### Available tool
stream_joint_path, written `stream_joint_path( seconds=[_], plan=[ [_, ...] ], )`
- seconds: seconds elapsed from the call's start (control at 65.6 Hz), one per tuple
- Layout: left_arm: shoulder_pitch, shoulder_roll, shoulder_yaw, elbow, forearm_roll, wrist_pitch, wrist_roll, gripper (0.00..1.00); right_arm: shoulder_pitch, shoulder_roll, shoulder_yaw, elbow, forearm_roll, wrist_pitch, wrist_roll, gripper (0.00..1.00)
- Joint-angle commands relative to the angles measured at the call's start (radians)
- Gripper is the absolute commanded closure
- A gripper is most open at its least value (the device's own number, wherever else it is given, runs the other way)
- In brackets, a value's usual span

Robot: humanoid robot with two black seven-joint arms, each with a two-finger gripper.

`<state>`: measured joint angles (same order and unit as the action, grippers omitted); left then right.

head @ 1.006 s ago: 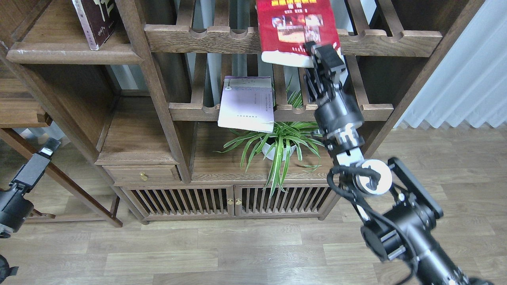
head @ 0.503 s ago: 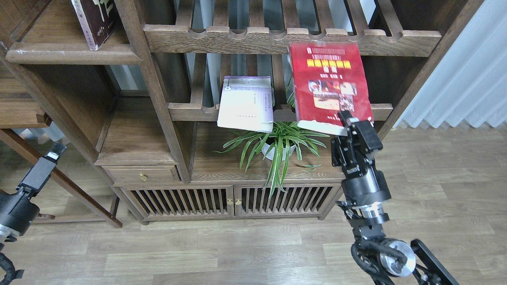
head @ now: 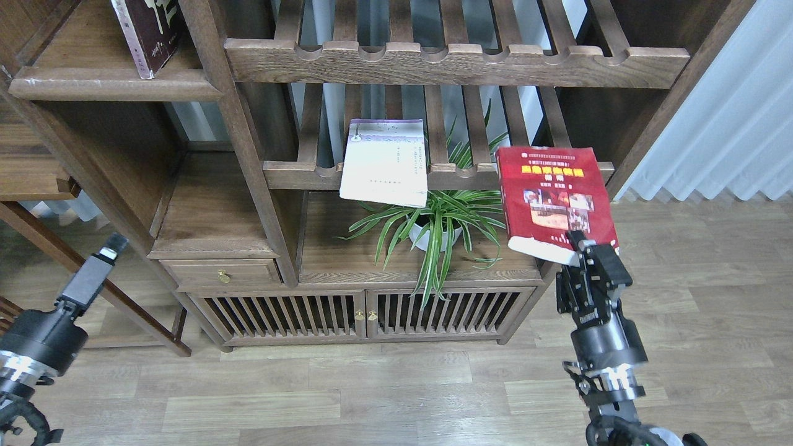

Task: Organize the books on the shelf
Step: 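Lower the red book with the right gripper toward the left gripper, then grasp the red book with the left gripper and release the right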

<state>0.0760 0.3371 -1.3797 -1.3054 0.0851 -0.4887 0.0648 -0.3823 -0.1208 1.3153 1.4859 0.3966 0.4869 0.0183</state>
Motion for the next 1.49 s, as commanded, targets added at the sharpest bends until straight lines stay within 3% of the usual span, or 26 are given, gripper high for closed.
stream_joint_path(
  seconds=[0.0,0.412,0.549,0.808,1.037,1.174,1.266,1.281,1.479],
  plan=[
    [0.002,-0.035,0.042,0.000,0.001,0.000,-0.008,0.01,-0.032,0.007,-0.033,-0.024,0.001,0.002,-0.015,0.96],
    [0.018,-0.147,0.195,0.001,-0.001,0.000,-0.011,0.01,-0.086,0.062,-0.183,-0.085,-0.009,0.002,-0.061,0.95],
    [0.034,-0.202,0.313,0.000,-0.042,0.000,-0.013,0.01,-0.083,0.067,-0.267,-0.133,-0.021,0.002,-0.106,0.95],
    [0.033,-0.225,0.493,-0.002,-0.215,0.000,-0.011,0.01,-0.049,0.084,-0.304,-0.156,-0.042,0.002,-0.139,0.95],
    [0.033,-0.254,0.547,-0.002,-0.257,0.000,-0.014,0.01,-0.023,0.101,-0.358,-0.158,-0.042,0.002,-0.149,0.95],
    [0.033,-0.276,0.564,0.000,-0.271,0.000,-0.016,0.01,-0.017,0.104,-0.386,-0.158,-0.045,0.002,-0.193,0.95],
    [0.033,-0.286,0.574,0.000,-0.292,0.000,-0.016,0.07,-0.017,0.104,-0.396,-0.158,-0.050,0.002,-0.205,0.95],
    [0.034,-0.291,0.579,0.000,-0.304,0.000,-0.014,0.13,-0.017,0.104,-0.399,-0.158,-0.050,0.002,-0.205,0.95],
    [0.038,-0.303,0.591,0.003,-0.344,0.000,-0.014,0.39,-0.018,0.102,-0.403,-0.156,-0.050,0.002,-0.208,0.95]
  ],
)
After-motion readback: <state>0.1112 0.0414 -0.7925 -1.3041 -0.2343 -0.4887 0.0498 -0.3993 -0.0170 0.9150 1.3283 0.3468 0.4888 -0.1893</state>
